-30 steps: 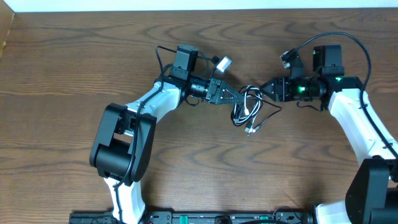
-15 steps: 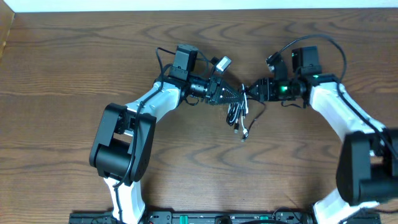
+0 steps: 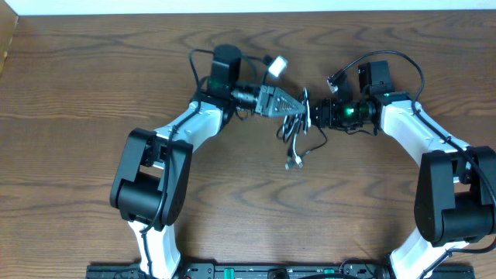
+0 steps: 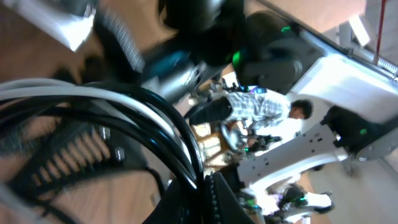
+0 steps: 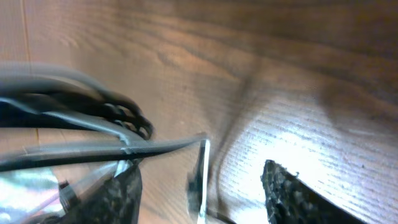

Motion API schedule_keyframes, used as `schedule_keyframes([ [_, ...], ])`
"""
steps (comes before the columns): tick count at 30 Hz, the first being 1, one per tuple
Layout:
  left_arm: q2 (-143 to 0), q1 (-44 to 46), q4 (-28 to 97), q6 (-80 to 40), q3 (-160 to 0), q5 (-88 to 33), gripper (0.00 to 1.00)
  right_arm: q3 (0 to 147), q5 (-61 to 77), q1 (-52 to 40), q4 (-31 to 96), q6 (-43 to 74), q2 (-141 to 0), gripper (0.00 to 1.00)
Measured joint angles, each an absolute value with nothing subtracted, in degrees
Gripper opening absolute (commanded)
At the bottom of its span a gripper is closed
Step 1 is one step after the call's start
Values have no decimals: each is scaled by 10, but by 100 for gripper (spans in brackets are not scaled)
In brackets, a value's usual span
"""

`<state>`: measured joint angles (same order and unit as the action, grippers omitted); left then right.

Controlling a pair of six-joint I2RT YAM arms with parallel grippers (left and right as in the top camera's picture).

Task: Untangle cables
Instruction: 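Release the right gripper and lower the coil with the left gripper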

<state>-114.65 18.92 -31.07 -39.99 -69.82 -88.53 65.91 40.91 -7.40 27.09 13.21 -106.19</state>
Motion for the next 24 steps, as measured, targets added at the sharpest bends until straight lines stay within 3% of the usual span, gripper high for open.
schedule_keyframes([
  [11, -1147, 170, -338, -463, -698, -844, 7, 659, 414, 19, 338, 101, -1038, 68],
  [20, -1146, 173, -111, -412, -702, -590, 7, 660, 390, 58, 395, 73, -947, 72],
  [24, -1144, 179, 98, -323, -743, -498, 8, 660, 377, 58, 408, 67, -944, 74],
])
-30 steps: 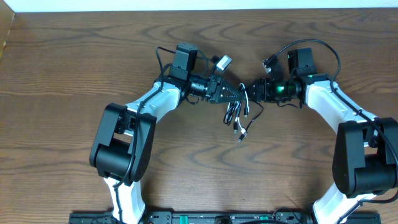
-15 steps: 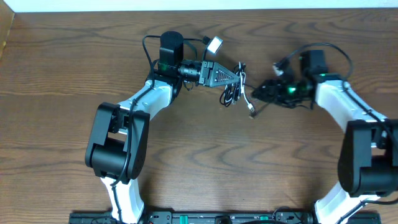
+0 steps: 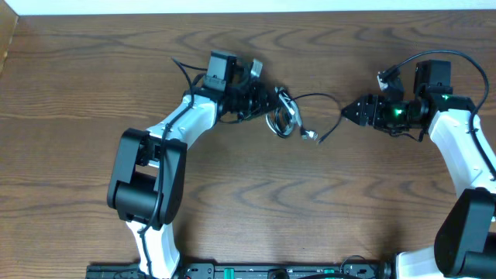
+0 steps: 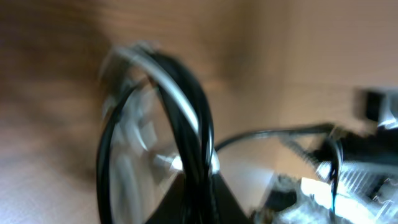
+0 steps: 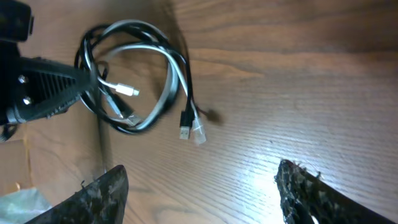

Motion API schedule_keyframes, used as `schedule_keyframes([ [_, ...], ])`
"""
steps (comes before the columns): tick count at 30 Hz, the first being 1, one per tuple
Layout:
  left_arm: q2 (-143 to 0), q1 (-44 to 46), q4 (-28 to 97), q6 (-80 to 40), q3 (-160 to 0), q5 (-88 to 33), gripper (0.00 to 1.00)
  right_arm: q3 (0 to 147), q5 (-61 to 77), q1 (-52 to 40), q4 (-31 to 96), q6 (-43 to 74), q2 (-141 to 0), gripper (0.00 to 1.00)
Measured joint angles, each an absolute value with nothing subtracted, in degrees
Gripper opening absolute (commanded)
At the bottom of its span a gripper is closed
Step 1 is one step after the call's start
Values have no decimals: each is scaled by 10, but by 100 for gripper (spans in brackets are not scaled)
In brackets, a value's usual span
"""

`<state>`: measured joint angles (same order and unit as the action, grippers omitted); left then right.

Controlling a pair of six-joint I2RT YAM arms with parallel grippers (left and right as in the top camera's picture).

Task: Untangle cables
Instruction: 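Release the right gripper and lower the coil with the left gripper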

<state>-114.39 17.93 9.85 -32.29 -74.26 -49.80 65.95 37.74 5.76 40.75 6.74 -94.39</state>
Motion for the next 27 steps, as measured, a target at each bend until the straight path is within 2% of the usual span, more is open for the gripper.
schedule_keyframes([
  [6, -1104, 238, 337, -168, -841, -278, 7, 660, 353, 58, 409, 64, -944, 80],
  [12, -1045, 305, 395, -86, -881, -121, 7, 660, 323, 58, 418, 63, -944, 83],
  [19, -1051, 368, 427, -53, -877, -57, 8, 660, 308, 58, 421, 62, -944, 80],
  [20, -1057, 376, 428, -50, -875, -54, 10, 660, 308, 58, 421, 63, -944, 80],
  [23, -1072, 398, 429, -39, -872, -49, 34, 660, 308, 65, 420, 63, -944, 80],
  [27, -1095, 435, 428, -41, -868, -45, 51, 660, 309, 95, 420, 65, -944, 80],
])
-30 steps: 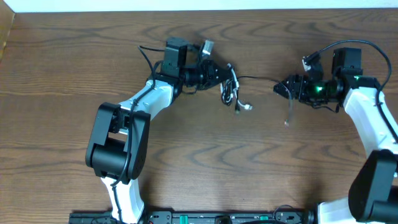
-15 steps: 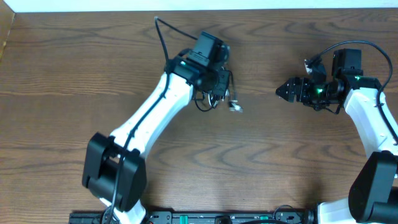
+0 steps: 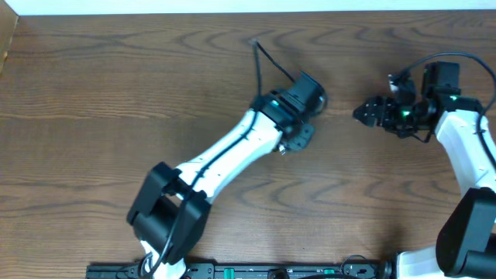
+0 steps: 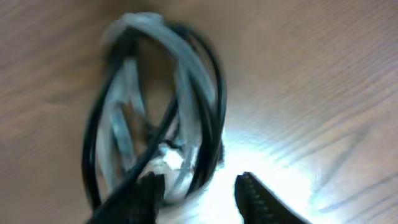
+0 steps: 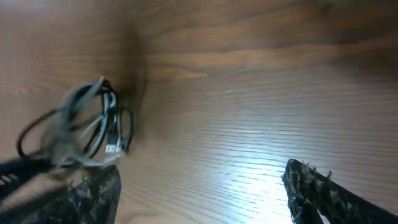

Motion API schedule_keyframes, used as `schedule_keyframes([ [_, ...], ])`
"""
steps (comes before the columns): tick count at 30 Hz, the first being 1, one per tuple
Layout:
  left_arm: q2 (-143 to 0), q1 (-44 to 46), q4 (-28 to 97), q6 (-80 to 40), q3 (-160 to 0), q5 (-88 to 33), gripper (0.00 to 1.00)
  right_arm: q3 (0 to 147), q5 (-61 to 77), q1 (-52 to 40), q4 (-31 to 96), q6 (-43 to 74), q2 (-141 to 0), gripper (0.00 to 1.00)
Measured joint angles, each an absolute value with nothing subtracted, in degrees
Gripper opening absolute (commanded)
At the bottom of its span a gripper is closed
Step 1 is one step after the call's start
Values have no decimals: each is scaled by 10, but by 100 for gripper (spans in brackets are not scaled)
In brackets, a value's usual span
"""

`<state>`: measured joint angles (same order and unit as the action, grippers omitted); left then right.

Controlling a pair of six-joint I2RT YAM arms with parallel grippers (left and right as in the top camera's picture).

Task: Untangle cables
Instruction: 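Release the right gripper and lower the coil with the left gripper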

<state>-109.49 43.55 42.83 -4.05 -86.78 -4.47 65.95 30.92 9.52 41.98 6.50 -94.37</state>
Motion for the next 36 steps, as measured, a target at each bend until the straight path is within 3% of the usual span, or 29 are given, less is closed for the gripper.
schedule_keyframes([
  [4, -1101, 470, 416, -40, -867, -43, 57, 660, 329, 139, 419, 65, -944, 80],
  [11, -1101, 500, 414, -40, -869, -44, 58, 660, 380, 203, 420, 65, -944, 80],
  [29, -967, 502, 414, 88, -884, -150, 58, 660, 408, 204, 422, 58, -944, 80],
  [36, -1065, 470, 366, 61, -893, -98, 58, 660, 407, 204, 431, 58, -944, 81],
])
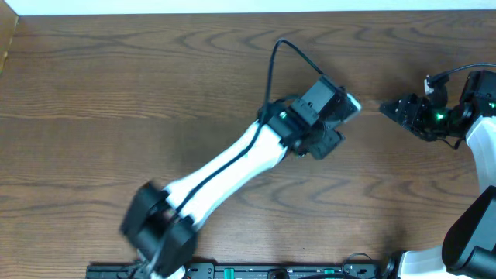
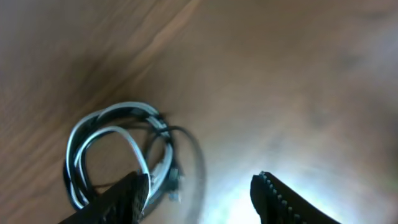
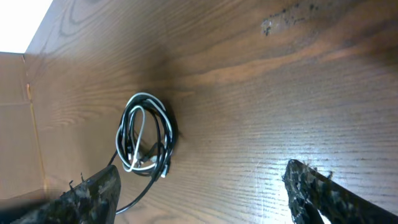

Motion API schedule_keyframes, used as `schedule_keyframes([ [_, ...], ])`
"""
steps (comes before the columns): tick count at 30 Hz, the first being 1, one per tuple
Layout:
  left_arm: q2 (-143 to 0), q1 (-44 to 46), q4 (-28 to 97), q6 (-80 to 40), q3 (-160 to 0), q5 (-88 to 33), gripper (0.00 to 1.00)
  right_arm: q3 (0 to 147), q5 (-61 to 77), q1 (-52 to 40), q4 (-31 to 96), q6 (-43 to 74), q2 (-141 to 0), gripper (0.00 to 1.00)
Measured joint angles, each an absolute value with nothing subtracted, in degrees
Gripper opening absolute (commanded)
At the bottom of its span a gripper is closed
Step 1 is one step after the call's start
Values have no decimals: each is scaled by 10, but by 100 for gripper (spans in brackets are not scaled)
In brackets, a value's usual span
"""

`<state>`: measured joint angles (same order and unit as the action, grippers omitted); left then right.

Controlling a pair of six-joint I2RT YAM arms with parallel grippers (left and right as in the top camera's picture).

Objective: Untangle cables

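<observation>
A coil of black and white cables (image 2: 118, 149) lies on the wooden table, still looped together. My left gripper (image 2: 200, 200) hovers open above it, the coil just beyond its left finger (image 2: 130, 196). The same coil (image 3: 146, 140) shows far off in the right wrist view, a black strand trailing from it. My right gripper (image 3: 202, 196) is open and empty, and stands at the table's right side (image 1: 390, 108). In the overhead view the left arm (image 1: 302, 124) covers the coil.
The wooden table (image 1: 116, 93) runs to a white strip along its back edge. A cardboard edge (image 1: 8, 39) shows at the far left corner. The left arm stretches diagonally across the middle of the table.
The left arm reaches further right, and the coil sits farther from its open fingers and off to the left. My right gripper has drawn back toward the right edge.
Both grippers met at the coil in mid-table, the left shut on it. Then the left held it at the back while the right stood open, apart to the right. Then the left was open over the coil lying on the table. Now both are open and clear.
</observation>
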<state>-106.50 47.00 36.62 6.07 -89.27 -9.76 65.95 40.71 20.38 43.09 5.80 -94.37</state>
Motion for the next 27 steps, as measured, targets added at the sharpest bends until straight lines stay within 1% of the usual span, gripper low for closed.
schedule_keyframes([
  [5, -1168, 434, 332, 23, -893, -54, 57, 660, 405, 203, 443, 54, -944, 82],
  [10, -1204, 424, 326, 10, -892, -23, 57, 660, 404, 203, 445, 52, -944, 82],
  [11, -1209, 425, 326, 9, -892, -18, 52, 660, 404, 203, 445, 51, -944, 82],
  [12, -1213, 426, 326, 8, -892, -14, 44, 660, 403, 203, 445, 51, -944, 82],
  [14, -1224, 428, 325, 6, -892, -9, 8, 660, 403, 203, 445, 50, -944, 82],
  [19, -1230, 429, 331, -5, -892, -4, 7, 660, 403, 202, 445, 47, -944, 84],
  [22, -1210, 429, 359, -29, -892, -5, 7, 660, 402, 193, 444, 36, -944, 84],
  [25, -1156, 428, 376, -48, -892, -17, 7, 660, 401, 176, 443, 27, -944, 84],
  [27, -1080, 426, 379, -60, -892, -39, 7, 660, 401, 160, 441, 22, -944, 83],
])
